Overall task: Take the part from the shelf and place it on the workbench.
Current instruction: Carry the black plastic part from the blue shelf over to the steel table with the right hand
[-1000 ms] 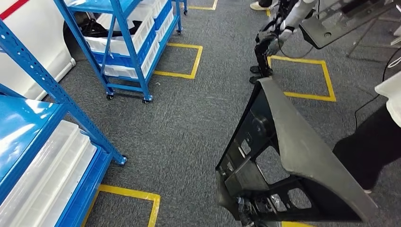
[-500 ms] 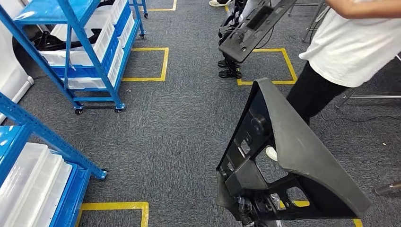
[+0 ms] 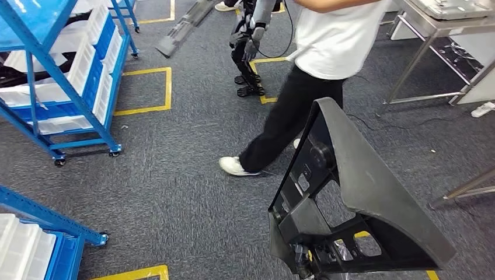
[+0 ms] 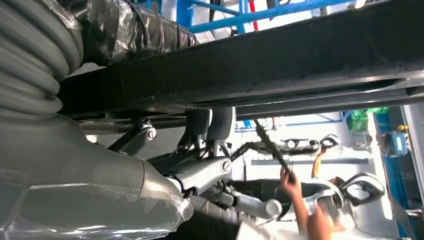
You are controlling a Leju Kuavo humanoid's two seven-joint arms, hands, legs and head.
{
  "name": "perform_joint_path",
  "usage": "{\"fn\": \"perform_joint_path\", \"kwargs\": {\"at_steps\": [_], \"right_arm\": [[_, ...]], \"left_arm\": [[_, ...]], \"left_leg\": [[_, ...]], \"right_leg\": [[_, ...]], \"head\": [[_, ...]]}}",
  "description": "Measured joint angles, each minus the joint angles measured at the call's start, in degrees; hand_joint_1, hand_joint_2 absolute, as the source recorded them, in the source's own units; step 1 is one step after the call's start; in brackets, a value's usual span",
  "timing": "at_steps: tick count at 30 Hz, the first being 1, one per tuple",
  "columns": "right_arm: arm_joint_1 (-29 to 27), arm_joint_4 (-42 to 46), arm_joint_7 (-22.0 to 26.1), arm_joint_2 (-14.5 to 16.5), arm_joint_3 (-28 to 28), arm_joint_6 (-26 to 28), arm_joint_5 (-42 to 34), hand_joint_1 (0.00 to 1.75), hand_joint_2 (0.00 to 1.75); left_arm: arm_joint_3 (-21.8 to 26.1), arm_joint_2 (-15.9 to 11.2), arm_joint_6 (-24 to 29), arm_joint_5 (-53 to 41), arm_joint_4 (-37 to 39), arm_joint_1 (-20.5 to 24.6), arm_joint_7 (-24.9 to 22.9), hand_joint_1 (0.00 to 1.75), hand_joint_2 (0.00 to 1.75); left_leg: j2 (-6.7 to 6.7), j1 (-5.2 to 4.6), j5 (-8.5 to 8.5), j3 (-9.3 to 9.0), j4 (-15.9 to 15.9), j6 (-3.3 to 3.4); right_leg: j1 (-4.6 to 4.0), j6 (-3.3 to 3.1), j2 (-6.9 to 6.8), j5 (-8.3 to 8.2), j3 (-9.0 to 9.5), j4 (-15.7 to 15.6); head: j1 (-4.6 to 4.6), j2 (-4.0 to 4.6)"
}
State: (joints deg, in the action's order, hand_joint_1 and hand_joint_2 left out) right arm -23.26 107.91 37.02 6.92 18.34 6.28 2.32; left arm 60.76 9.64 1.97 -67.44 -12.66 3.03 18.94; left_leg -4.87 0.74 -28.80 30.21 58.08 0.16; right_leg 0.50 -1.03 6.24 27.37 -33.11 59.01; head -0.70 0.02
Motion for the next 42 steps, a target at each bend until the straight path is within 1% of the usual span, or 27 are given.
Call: {"fn": "perform_joint_path", "kwargs": {"at_steps": [1, 3, 5, 7, 9, 10, 11, 13, 15, 16, 18, 20, 22, 24, 25, 26, 27, 29, 31, 33, 34, 36, 38, 39, 40, 41, 42], "right_arm": [[0.0, 0.0, 0.0, 0.0, 0.0, 0.0, 0.1, 1.75, 1.75], [-0.1, 0.0, -0.1, 0.0, 0.0, 0.1, 0.2, 1.75, 1.75], [-0.1, 0.0, -0.3, 0.0, 0.0, 0.2, 0.4, 1.75, 1.75], [0.0, 0.0, -0.5, 0.0, -0.1, 0.2, 0.5, 1.75, 1.75], [0.0, 0.0, -0.6, 0.0, -0.1, 0.3, 0.5, 1.75, 1.75], [0.0, 0.0, -0.6, 0.0, -0.1, 0.3, 0.5, 1.75, 1.75], [0.0, 0.0, -0.7, 0.0, -0.1, 0.3, 0.5, 1.75, 1.75], [0.0, 0.0, -0.7, 0.0, -0.1, 0.3, 0.5, 1.75, 1.75], [0.1, 0.0, -0.7, 0.0, -0.1, 0.3, 0.5, 1.75, 1.75], [0.1, 0.0, -0.8, 0.0, -0.1, 0.3, 0.6, 1.75, 1.75], [0.0, 0.0, -0.8, 0.0, -0.2, 0.3, 0.6, 1.75, 1.75], [0.0, 0.0, -0.9, 0.0, -0.2, 0.3, 0.7, 1.75, 1.75], [0.0, 0.0, -0.9, 0.0, -0.2, 0.3, 0.7, 1.75, 1.75], [0.0, 0.0, -0.9, 0.0, -0.1, 0.3, 0.7, 1.75, 1.75], [0.0, 0.0, -0.9, 0.0, -0.1, 0.3, 0.7, 1.75, 1.75], [0.0, 0.0, -0.9, 0.0, -0.1, 0.4, 0.7, 1.75, 1.75], [0.0, 0.0, -0.9, 0.0, -0.1, 0.4, 0.7, 1.75, 1.75], [0.0, 0.0, -1.0, 0.0, -0.1, 0.4, 0.7, 1.75, 1.75], [0.0, 0.0, -1.0, 0.0, -0.1, 0.5, 0.9, 1.75, 1.75], [0.0, 0.0, -1.1, 0.0, -0.1, 0.7, 1.1, 1.75, 1.75], [-0.1, 0.0, -1.1, 0.0, -0.2, 0.9, 1.2, 1.75, 1.75], [-0.1, 0.0, -1.1, 0.0, -0.2, 1.1, 1.3, 1.75, 1.75], [0.0, 0.0, -1.1, 0.0, -0.2, 1.1, 1.4, 1.75, 1.75], [0.0, 0.0, -1.2, 0.0, -0.2, 1.2, 1.5, 1.75, 1.75], [0.0, -0.1, -1.3, 0.0, -0.2, 1.2, 1.5, 1.75, 1.75], [0.0, -0.1, -1.3, 0.0, -0.2, 1.3, 1.5, 1.75, 1.75], [-0.1, -0.1, -1.4, -0.1, -0.2, 1.4, 1.6, 1.75, 1.75]], "left_arm": [[0.0, 0.0, 0.0, 0.0, 0.0, 0.1, 0.0, 0.00, 0.00], [0.0, 0.0, 0.0, -0.2, 0.0, 0.2, 0.0, 0.00, 0.00], [0.0, 0.0, 0.0, -0.4, 0.0, 0.2, 0.0, 0.00, 0.00], [0.0, 0.0, 0.0, -0.4, 0.0, 0.1, 0.0, 0.00, 0.00], [0.0, 0.0, 0.0, -0.5, 0.0, 0.0, 0.0, 0.00, 0.00], [0.0, 0.0, 0.0, -0.5, 0.0, 0.0, 0.0, 0.00, 0.00], [0.0, 0.0, 0.0, -0.5, 0.0, 0.0, 0.0, 0.00, 0.00], [0.0, 0.0, 0.0, -0.5, 0.0, 0.1, 0.0, 0.00, 0.00], [0.0, 0.1, 0.0, -0.5, 0.0, 0.1, 0.0, 0.00, 0.00], [0.0, 0.1, 0.0, -0.5, 0.0, 0.2, 0.0, 0.00, 0.00], [0.0, 0.2, 0.0, -0.5, 0.0, 0.3, 0.0, 0.00, 0.00], [0.0, 0.2, 0.0, -0.6, 0.0, 0.4, 0.0, 0.00, 0.00], [0.0, 0.2, -0.1, -0.6, 0.0, 0.3, 0.0, 0.00, 0.00], [0.0, 0.2, -0.1, -0.6, 0.0, 0.1, 0.0, 0.00, 0.00], [0.0, 0.2, -0.1, -0.6, 0.0, 0.0, -0.1, 0.00, 0.00], [0.0, 0.2, -0.1, -0.6, 0.0, 0.0, -0.1, 0.00, 0.00], [0.1, 0.2, -0.1, -0.6, 0.0, 0.0, -0.1, 0.00, 0.00], [0.1, 0.2, -0.1, -0.6, 0.0, 0.0, -0.1, 0.00, 0.00], [0.1, 0.2, -0.1, -0.6, 0.0, 0.1, -0.1, 0.00, 0.00], [0.1, 0.2, -0.1, -0.6, 0.0, 0.2, -0.1, 0.00, 0.00], [0.1, 0.2, -0.1, -0.6, 0.0, 0.3, -0.1, 0.00, 0.00], [0.1, 0.2, -0.1, -0.6, 0.0, 0.3, -0.1, 0.00, 0.00], [0.1, 0.3, -0.1, -0.6, 0.0, 0.1, -0.2, 0.00, 0.00], [0.2, 0.3, -0.1, -0.7, 0.0, 0.0, -0.2, 0.00, 0.00], [0.2, 0.3, -0.2, -0.7, 0.0, 0.0, -0.2, 0.00, 0.00], [0.3, 0.3, -0.2, -0.8, 0.0, 0.0, -0.2, 0.00, 0.00], [0.3, 0.3, -0.2, -0.8, 0.0, 0.0, -0.2, 0.00, 0.00]], "left_leg": [[-0.20, -0.10, -0.05, -0.07, -0.2, 0.13], [1.17, -0.08, 0.36, -0.26, -0.6, 0.70], [2.80, 0.08, 0.91, -0.46, -1.4, 1.52], [4.42, -0.10, 1.09, -0.44, -1.6, 2.00], [6.21, -0.28, 1.00, -0.34, -1.6, 2.10], [7.08, -0.31, 0.92, -0.34, -1.5, 2.09], [7.88, -0.32, 0.82, -0.38, -1.5, 2.03], [9.08, -0.37, 0.52, -0.68, -1.4, 1.70], [10.05, -0.62, 0.13, -1.05, -1.2, 1.09], [10.51, -0.72, 0.00, -1.22, -1.2, 0.78], [11.24, -0.65, -0.28, -1.50, -1.1, 0.12], [9.27, -0.36, -1.85, -0.95, 0.7, -0.54], [6.24, -0.11, -5.53, 1.76, 6.8, -0.96], [5.38, -0.07, -8.44, 5.32, 14.2, -1.11], [5.32, -0.06, -8.38, 6.19, 15.7, -1.10], [5.25, -0.06, -7.13, 6.02, 15.0, -1.01], [4.96, -0.06, -5.01, 4.85, 12.2, -0.86], [2.78, -0.01, -1.28, 1.52, 4.3, -0.44], [0.84, -0.08, -0.28, -0.04, 0.3, -0.05], [1.27, -0.19, -0.20, -0.19, -0.2, 0.43], [1.90, -0.13, 0.03, -0.31, -0.4, 0.79], [3.33, 0.06, 0.54, -0.47, -1.0, 1.61], [4.88, -0.07, 0.65, -0.40, -1.2, 2.05], [5.74, -0.14, 0.60, -0.32, -1.2, 2.12], [6.55, -0.17, 0.54, -0.28, -1.1, 2.11], [7.33, -0.17, 0.45, -0.28, -1.1, 2.06], [8.03, -0.16, 0.35, -0.36, -1.1, 1.95]], "right_leg": [[0.11, 0.42, 0.66, -0.17, -0.26, 0.0], [0.29, 1.14, 1.53, -0.42, -0.58, -0.1], [0.02, 1.58, -1.12, 1.31, -1.87, 2.4], [-0.10, 1.82, -4.74, 4.91, -4.85, 8.6], [0.13, 2.11, -5.66, 6.92, -7.63, 14.4], [0.24, 2.22, -5.89, 6.45, -7.73, 14.8], [0.33, 2.29, -6.20, 5.20, -6.87, 13.4], [0.19, 2.01, -8.56, 1.92, -2.43, 5.5], [-0.23, 1.45, -10.76, 0.55, 0.56, 0.1], [-0.46, 1.20, -11.06, 0.67, 0.79, -0.5], [-0.48, 0.65, -9.68, 0.42, 0.68, -0.6], [-0.19, -0.11, -8.43, 0.07, 0.73, -1.0], [-0.06, -0.65, -7.14, -0.20, 0.63, -1.2], [-0.18, -0.86, -5.64, -0.30, 0.41, -1.1], [-0.24, -0.87, -4.81, -0.31, 0.34, -1.0], [-0.27, -0.86, -3.97, -0.30, 0.30, -0.8], [-0.28, -0.80, -3.14, -0.27, 0.29, -0.6], [-0.29, -0.52, -1.71, -0.15, 0.15, -0.2], [-0.18, 0.10, -0.53, -0.22, -0.26, 0.1], [-0.01, 0.95, 0.62, -0.53, -0.65, 0.0], [0.04, 1.26, 0.49, -0.50, -0.78, 0.2], [-0.11, 1.80, -2.09, 1.31, -2.00, 2.7], [-0.01, 2.26, -5.11, 5.17, -5.04, 9.2], [0.13, 2.50, -5.57, 6.69, -6.68, 12.7], [0.26, 2.68, -5.76, 7.22, -7.63, 14.8], [0.37, 2.82, -5.94, 6.69, -7.60, 15.0], [0.44, 2.89, -6.27, 5.19, -6.36, 12.8]], "head": [[0.00, -0.01], [-0.01, -0.01], [-0.09, -0.01], [-0.15, -0.01], [-0.14, 0.00], [-0.14, 0.00], [-0.15, 0.00], [-0.14, -0.01], [-0.13, -0.01], [-0.13, -0.01], [-0.13, -0.01], [-0.12, -0.01], [-0.10, -0.01], [-0.10, -0.01], [-0.10, -0.01], [-0.10, -0.01], [-0.10, -0.01], [-0.11, 0.00], [-0.10, 0.00], [-0.11, 0.00], [-0.11, -0.01], [-0.23, -0.01], [-0.34, 0.00], [-0.32, 0.00], [-0.32, 0.00], [-0.32, 0.00], [-0.32, 0.00]]}}
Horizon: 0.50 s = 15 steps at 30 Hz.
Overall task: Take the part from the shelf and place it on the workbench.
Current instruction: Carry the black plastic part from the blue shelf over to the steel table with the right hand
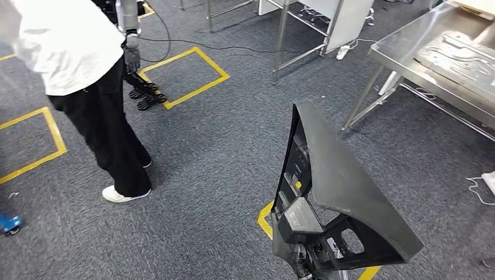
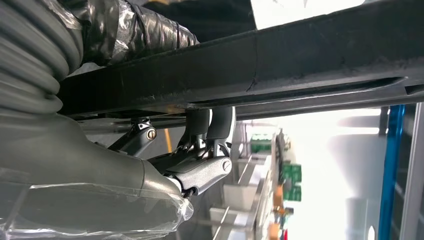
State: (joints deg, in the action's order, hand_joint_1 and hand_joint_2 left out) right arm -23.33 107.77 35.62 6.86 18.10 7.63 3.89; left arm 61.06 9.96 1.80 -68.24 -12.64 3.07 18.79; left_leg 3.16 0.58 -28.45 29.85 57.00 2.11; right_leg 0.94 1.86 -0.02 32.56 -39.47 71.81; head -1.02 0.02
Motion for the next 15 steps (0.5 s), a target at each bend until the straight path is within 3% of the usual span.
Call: {"fn": "perform_joint_path", "kwargs": {"at_steps": [1, 3, 5, 7, 9, 11, 13, 14, 15], "right_arm": [[0.0, 0.0, 0.0, 0.0, 0.0, 0.0, 0.0, 1.75, 1.75], [0.0, 0.0, -0.1, 0.0, 0.0, 0.0, 0.0, 1.75, 1.75], [0.1, -0.1, -0.2, 0.0, 0.0, 0.0, 0.0, 1.75, 1.75], [0.0, -0.1, -0.2, 0.0, 0.0, 0.1, 0.0, 1.75, 1.75], [-0.1, -0.1, -0.2, 0.1, 0.0, 0.1, 0.0, 1.75, 1.75], [0.0, -0.1, -0.2, 0.1, 0.0, 0.1, 0.0, 1.75, 1.75], [0.0, -0.1, -0.2, 0.1, 0.0, 0.2, 0.0, 1.75, 1.75], [0.0, -0.2, -0.2, 0.1, 0.0, 0.2, 0.0, 1.75, 1.75], [0.0, -0.2, -0.2, 0.1, 0.0, 0.2, 0.0, 1.75, 1.75]], "left_arm": [[0.0, 0.0, 0.0, 0.0, 0.0, 0.0, 0.0, 0.00, 0.00], [0.0, 0.1, 0.0, -0.1, 0.0, 0.1, 0.0, 0.00, 0.00], [0.1, 0.1, 0.0, -0.1, 0.0, 0.2, 0.0, 0.00, 0.00], [0.1, 0.1, 0.0, -0.1, 0.0, 0.3, 0.0, 0.00, 0.00], [0.1, 0.1, 0.0, -0.1, 0.0, 0.4, 0.0, 0.00, 0.00], [0.1, 0.1, 0.0, -0.1, 0.0, 0.3, 0.0, 0.00, 0.00], [0.1, 0.1, 0.0, -0.1, 0.0, 0.1, 0.0, 0.00, 0.00], [0.1, 0.1, 0.0, -0.1, 0.0, 0.1, 0.0, 0.00, 0.00], [0.1, 0.1, 0.0, -0.2, 0.0, 0.0, 0.0, 0.00, 0.00]], "left_leg": [[0.63, 0.01, -0.15, -0.18, 0.0, -0.18], [1.69, -0.15, -0.51, -0.61, 0.1, -0.70], [2.62, -0.30, -0.77, -0.96, 0.1, -1.35], [3.34, -0.20, -1.09, -1.27, 0.1, -2.05], [1.38, 0.04, -2.73, -0.80, 1.9, -2.64], [-1.67, 0.21, -6.36, 1.96, 8.2, -2.97], [-2.59, 0.22, -9.20, 5.69, 15.7, -3.08], [-2.67, 0.22, -9.13, 6.68, 17.4, -3.07], [-2.73, 0.22, -7.83, 6.63, 16.7, -2.99]], "right_leg": [[0.03, -0.04, -0.68, -1.98, 2.18, -3.8], [-0.24, -0.60, -3.18, -4.30, 6.10, -11.0], [-0.75, -1.30, -4.34, -4.44, 7.15, -13.2], [-0.79, -1.85, -3.11, -4.66, 7.08, -13.4], [-0.39, -2.55, -1.89, -4.92, 7.19, -13.7], [-0.22, -3.08, -0.64, -5.10, 7.18, -13.9], [-0.31, -3.25, 0.87, -5.15, 7.08, -13.8], [-0.34, -3.25, 1.68, -5.15, 7.07, -13.7], [-0.35, -3.23, 2.53, -5.12, 7.08, -13.5]], "head": [[-0.01, 0.00], [0.00, 0.00], [0.01, -0.01], [0.01, -0.01], [0.03, 0.00], [0.07, 0.00], [0.07, 0.00], [0.07, 0.00], [0.07, 0.00]]}}
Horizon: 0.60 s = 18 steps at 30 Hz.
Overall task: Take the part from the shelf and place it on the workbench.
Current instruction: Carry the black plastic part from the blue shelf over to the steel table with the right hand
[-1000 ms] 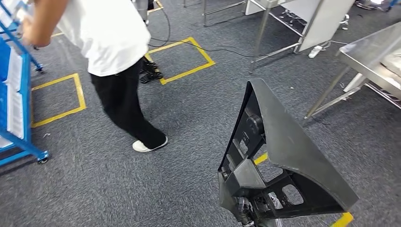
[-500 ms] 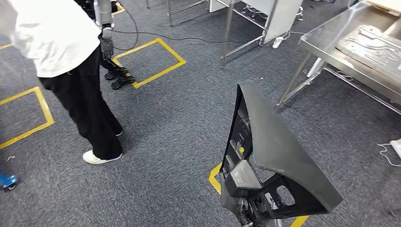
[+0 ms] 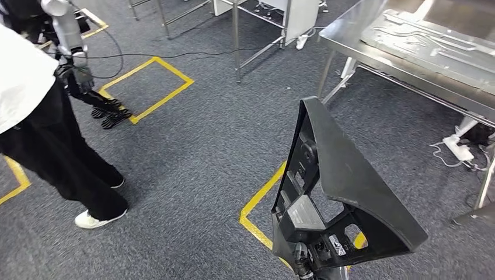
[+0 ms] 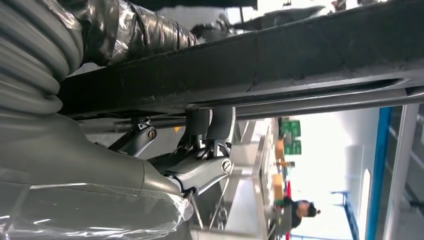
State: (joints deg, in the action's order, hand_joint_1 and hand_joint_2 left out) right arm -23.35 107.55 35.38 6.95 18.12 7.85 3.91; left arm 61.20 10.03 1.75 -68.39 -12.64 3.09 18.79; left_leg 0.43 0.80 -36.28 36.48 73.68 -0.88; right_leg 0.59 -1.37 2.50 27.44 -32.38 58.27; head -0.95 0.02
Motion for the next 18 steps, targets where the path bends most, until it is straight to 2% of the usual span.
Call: {"fn": "perform_joint_path", "kwargs": {"at_steps": [1, 3, 4, 5, 6, 7, 8, 9, 10, 12, 13, 14, 15, 16, 17, 18], "right_arm": [[0.0, 0.0, 0.0, 0.0, 0.0, 0.0, 0.0, 1.75, 1.75], [0.0, -0.1, 0.0, 0.0, 0.0, 0.0, 0.0, 1.75, 1.75], [0.0, -0.1, 0.0, 0.0, 0.0, 0.0, 0.0, 1.75, 1.75], [0.0, -0.1, 0.0, 0.0, 0.0, 0.0, 0.0, 1.75, 1.75], [0.0, -0.1, 0.0, 0.0, 0.0, 0.0, 0.0, 1.75, 1.75], [0.0, -0.1, 0.0, 0.0, 0.0, 0.0, 0.0, 1.75, 1.75], [-0.1, -0.1, 0.0, 0.0, 0.0, 0.1, 0.0, 1.75, 1.75], [-0.2, -0.1, -0.1, 0.0, 0.0, 0.2, 0.0, 1.75, 1.75], [-0.2, -0.1, -0.1, 0.0, -0.1, 0.3, 0.0, 1.75, 1.75], [0.0, -0.1, -0.1, 0.0, -0.1, 0.5, 0.0, 1.75, 1.75], [0.0, -0.1, -0.1, 0.0, -0.1, 0.5, 0.0, 1.75, 1.75], [0.0, -0.2, -0.1, 0.0, -0.1, 0.5, 0.0, 1.75, 1.75], [-0.1, -0.2, -0.2, 0.0, -0.1, 0.5, 0.0, 1.75, 1.75], [-0.1, -0.3, -0.2, 0.0, -0.1, 0.5, 0.0, 1.75, 1.75], [-0.1, -0.3, -0.2, 0.0, -0.1, 0.5, 0.0, 1.75, 1.75], [-0.1, -0.3, -0.2, 0.0, -0.1, 0.5, 0.0, 1.75, 1.75]], "left_arm": [[0.0, 0.0, 0.0, 0.0, 0.0, 0.0, 0.0, 0.00, 0.00], [0.0, -0.1, 0.0, 0.0, 0.0, 0.0, 0.0, 0.00, 0.00], [0.1, -0.1, 0.0, 0.0, 0.0, 0.0, 0.0, 0.00, 0.00], [0.1, -0.1, 0.0, 0.0, 0.0, 0.0, 0.0, 0.00, 0.00], [0.1, -0.1, 0.0, 0.0, 0.0, 0.1, 0.0, 0.00, 0.00], [0.1, -0.1, 0.0, 0.0, 0.0, 0.2, 0.0, 0.00, 0.00], [0.1, -0.1, 0.0, 0.0, 0.0, 0.2, 0.0, 0.00, 0.00], [0.1, -0.1, 0.0, 0.0, 0.0, 0.3, 0.0, 0.00, 0.00], [0.1, 0.0, 0.0, 0.0, 0.0, 0.3, 0.0, 0.00, 0.00], [0.2, 0.0, 0.0, 0.0, 0.0, 0.1, 0.0, 0.00, 0.00], [0.2, 0.0, 0.0, 0.0, 0.0, 0.0, 0.0, 0.00, 0.00], [0.3, 0.0, 0.0, 0.0, 0.0, 0.0, 0.0, 0.00, 0.00], [0.3, 0.0, 0.0, 0.0, 0.0, 0.0, 0.0, 0.00, 0.00], [0.3, 0.0, 0.0, 0.0, 0.0, 0.0, 0.0, 0.00, 0.00], [0.4, 0.0, 0.0, -0.1, 0.0, 0.0, 0.0, 0.00, 0.00], [0.4, 0.0, -0.1, -0.1, 0.0, 0.1, 0.0, 0.00, 0.00]], "left_leg": [[-0.30, 0.01, 2.21, -1.08, -2.9, 0.15], [-2.47, 0.08, 6.27, -4.24, -11.0, 0.59], [-3.58, 0.09, 7.21, -5.30, -13.7, 0.78], [-4.36, 0.05, 7.41, -5.76, -15.0, 0.95], [-4.45, -0.04, 7.28, -5.88, -15.3, 1.10], [-3.93, -0.06, 7.43, -5.93, -15.4, 1.35], [-3.29, 0.00, 7.65, -6.04, -15.7, 1.69], [-2.62, 0.11, 7.89, -6.17, -16.0, 2.10], [-1.89, 0.22, 8.10, -6.20, -16.3, 2.50], [-0.34, 0.12, 8.19, -6.13, -16.5, 2.94], [0.49, 0.03, 8.15, -6.07, -16.4, 3.01], [1.33, -0.02, 8.09, -6.05, -16.4, 3.02], [2.11, -0.05, 8.02, -6.08, -16.4, 3.00], [2.82, -0.05, 7.91, -6.19, -16.4, 2.94], [3.45, -0.05, 7.78, -6.36, -16.4, 2.83], [4.00, -0.13, 7.62, -6.58, -16.4, 2.65]], "right_leg": [[0.01, 0.06, 0.83, 0.05, 0.04, 0.1], [-0.03, 0.34, 2.28, 0.20, -0.03, 0.5], [-0.02, 0.63, 2.93, 0.21, -0.21, 0.7], [0.02, 0.97, 3.48, 0.17, -0.43, 0.8], [0.05, 1.39, 4.05, 0.06, -0.63, 0.8], [0.15, 1.81, 4.64, -0.10, -0.79, 0.7], [0.20, 2.13, 4.53, -0.04, -0.89, 0.8], [0.12, 2.40, 3.55, 0.51, -1.24, 1.5], [0.05, 2.61, 2.08, 1.72, -2.10, 3.3], [0.02, 2.94, -1.09, 5.62, -5.46, 10.3], [0.11, 3.10, -1.72, 7.20, -7.27, 14.0], [0.19, 3.22, -2.05, 7.83, -8.42, 16.4], [0.23, 3.28, -2.24, 7.29, -8.46, 16.6], [0.24, 3.26, -2.53, 5.74, -7.27, 14.5], [0.21, 3.15, -3.05, 3.74, -5.23, 10.8], [0.02, 2.88, -4.31, 2.17, -2.90, 6.5]], "head": [[0.01, 0.00], [0.00, -0.01], [0.00, -0.01], [-0.01, -0.01], [-0.01, -0.01], [-0.01, 0.00], [-0.01, 0.00], [-0.06, 0.00], [-0.10, 0.00], [-0.18, -0.01], [-0.17, -0.01], [-0.17, -0.01], [-0.18, -0.01], [-0.18, 0.00], [-0.18, 0.00], [-0.17, 0.00]]}}
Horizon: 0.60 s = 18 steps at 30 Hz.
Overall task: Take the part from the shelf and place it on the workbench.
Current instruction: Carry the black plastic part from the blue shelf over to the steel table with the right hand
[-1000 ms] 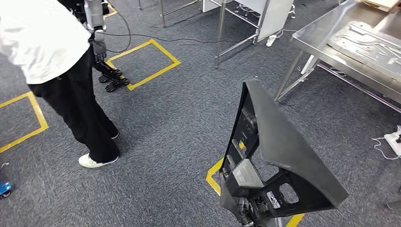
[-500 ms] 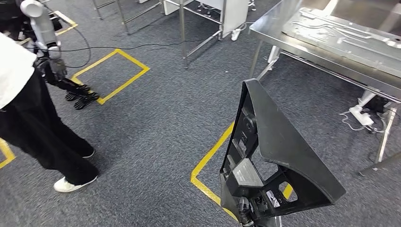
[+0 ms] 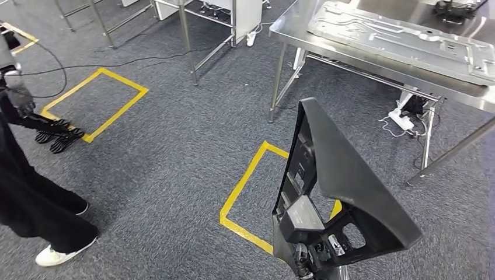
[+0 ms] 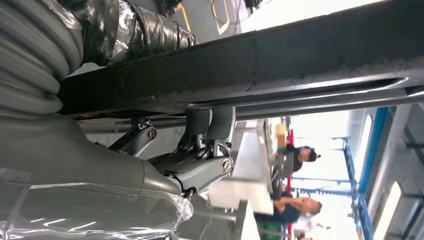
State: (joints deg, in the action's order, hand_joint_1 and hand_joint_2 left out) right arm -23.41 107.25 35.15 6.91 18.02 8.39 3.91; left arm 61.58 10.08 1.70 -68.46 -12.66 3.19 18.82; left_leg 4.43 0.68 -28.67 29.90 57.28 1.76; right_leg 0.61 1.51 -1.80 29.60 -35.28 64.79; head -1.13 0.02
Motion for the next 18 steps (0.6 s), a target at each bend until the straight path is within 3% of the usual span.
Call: {"fn": "perform_joint_path", "kwargs": {"at_steps": [1, 3, 5, 7, 9, 11, 12, 13, 14, 16, 18], "right_arm": [[0.0, 0.0, 0.0, 0.0, 0.0, 0.0, 0.0, 1.75, 1.75], [0.1, 0.0, -0.1, 0.0, 0.0, 0.1, 0.0, 1.75, 1.75], [0.0, 0.0, -0.1, 0.0, 0.0, 0.1, 0.1, 1.75, 1.75], [0.0, 0.0, -0.1, 0.0, 0.0, 0.1, 0.1, 1.75, 1.75], [0.1, 0.0, -0.1, 0.0, 0.0, 0.1, 0.1, 1.75, 1.75], [0.1, -0.1, -0.2, 0.0, 0.0, 0.1, 0.1, 1.75, 1.75], [0.1, -0.2, -0.3, 0.0, 0.0, 0.1, 0.1, 1.75, 1.75], [0.1, -0.3, -0.3, 0.0, 0.0, 0.1, 0.1, 1.75, 1.75], [0.1, -0.3, -0.4, 0.0, 0.0, 0.2, 0.1, 1.75, 1.75], [0.2, -0.4, -0.5, 0.0, 0.0, 0.2, 0.1, 1.75, 1.75], [0.3, -0.4, -0.6, 0.0, 0.0, 0.2, 0.1, 1.75, 1.75]], "left_arm": [[0.0, 0.0, 0.0, 0.0, 0.0, 0.0, 0.0, 0.00, 0.00], [0.0, 0.1, 0.0, 0.0, 0.0, 0.1, 0.0, 0.00, 0.00], [0.1, 0.1, 0.0, 0.0, 0.0, 0.3, 0.0, 0.00, 0.00], [0.1, 0.0, 0.0, 0.0, 0.0, 0.4, 0.0, 0.00, 0.00], [0.1, 0.0, -0.1, 0.0, 0.0, 0.3, 0.1, 0.00, 0.00], [0.1, 0.1, -0.1, -0.1, 0.0, 0.1, 0.0, 0.00, 0.00], [0.1, 0.1, -0.1, -0.1, 0.0, 0.0, 0.0, 0.00, 0.00], [0.1, 0.1, -0.1, -0.2, 0.0, 0.0, 0.0, 0.00, 0.00], [0.1, 0.1, -0.1, -0.2, 0.0, 0.0, 0.0, 0.00, 0.00], [0.1, 0.0, -0.1, -0.4, 0.0, 0.0, 0.0, 0.00, 0.00], [0.1, -0.1, -0.1, -0.5, 0.0, 0.0, 0.1, 0.00, 0.00]], "left_leg": [[0.50, -0.13, -0.19, -0.20, 0.1, -0.26], [1.46, -0.39, -0.45, -0.49, 0.1, -0.81], [2.10, -0.39, -0.73, -0.77, 0.1, -1.42], [-0.02, -0.19, -2.37, -0.25, 2.0, -2.04], [-3.02, -0.01, -5.90, 2.48, 8.2, -2.41], [-3.84, 0.02, -8.52, 6.09, 15.4, -2.59], [-3.93, 0.02, -8.35, 7.04, 17.0, -2.61], [-4.02, 0.02, -6.87, 6.80, 16.0, -2.54], [-4.37, 0.03, -4.52, 5.58, 12.8, -2.40], [-6.72, 0.13, -0.76, 2.47, 4.9, -1.97], [-8.54, 0.13, 0.09, 1.06, 1.3, -1.59]], "right_leg": [[-0.25, -0.37, -0.97, -1.14, 1.83, -3.4], [-0.76, -1.11, -1.89, -1.60, 3.14, -6.3], [-0.67, -1.71, -0.55, -1.84, 3.05, -6.5], [-0.21, -2.42, 0.63, -2.21, 3.25, -7.0], [0.02, -2.88, 1.76, -2.45, 3.26, -7.3], [-0.01, -2.97, 3.15, -2.49, 3.18, -7.2], [-0.03, -2.96, 3.97, -2.49, 3.20, -7.1], [-0.03, -2.94, 4.76, -2.47, 3.25, -7.0], [-0.03, -2.86, 5.58, -2.43, 3.29, -6.9], [-0.04, -2.52, 7.03, -2.25, 3.14, -6.4], [0.02, -1.87, 8.30, -2.22, 2.63, -6.0]], "head": [[0.01, -0.01], [0.02, 0.00], [0.02, 0.00], [0.04, 0.00], [0.08, 0.00], [0.08, 0.00], [0.09, 0.00], [0.09, 0.00], [0.10, 0.00], [0.08, 0.00], [0.08, 0.00]]}}
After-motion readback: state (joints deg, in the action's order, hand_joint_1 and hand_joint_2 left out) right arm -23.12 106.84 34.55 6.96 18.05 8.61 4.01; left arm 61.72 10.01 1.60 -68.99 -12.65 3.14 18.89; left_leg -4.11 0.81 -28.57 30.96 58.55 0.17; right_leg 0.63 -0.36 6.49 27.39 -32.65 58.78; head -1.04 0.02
